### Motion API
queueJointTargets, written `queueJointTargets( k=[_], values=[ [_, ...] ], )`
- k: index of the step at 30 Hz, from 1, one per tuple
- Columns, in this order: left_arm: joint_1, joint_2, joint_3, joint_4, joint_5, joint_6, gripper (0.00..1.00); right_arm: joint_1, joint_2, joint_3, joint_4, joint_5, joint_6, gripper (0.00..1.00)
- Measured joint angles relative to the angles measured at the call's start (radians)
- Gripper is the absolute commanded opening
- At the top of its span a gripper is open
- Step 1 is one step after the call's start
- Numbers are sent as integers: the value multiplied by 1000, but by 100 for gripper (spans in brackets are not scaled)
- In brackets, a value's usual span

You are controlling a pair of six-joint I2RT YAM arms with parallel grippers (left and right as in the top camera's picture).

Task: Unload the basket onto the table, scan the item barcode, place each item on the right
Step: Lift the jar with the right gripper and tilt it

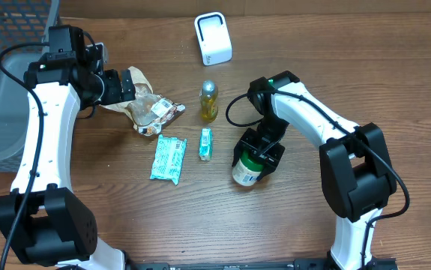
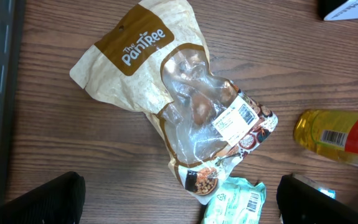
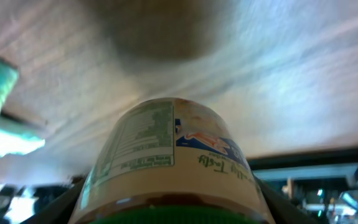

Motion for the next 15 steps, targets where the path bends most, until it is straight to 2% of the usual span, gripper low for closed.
queueJointTargets(
  k=[15],
  values=[
    [0, 0, 0, 0, 0, 0, 100, 0, 0, 0, -83, -200, 0, 56]
  ],
)
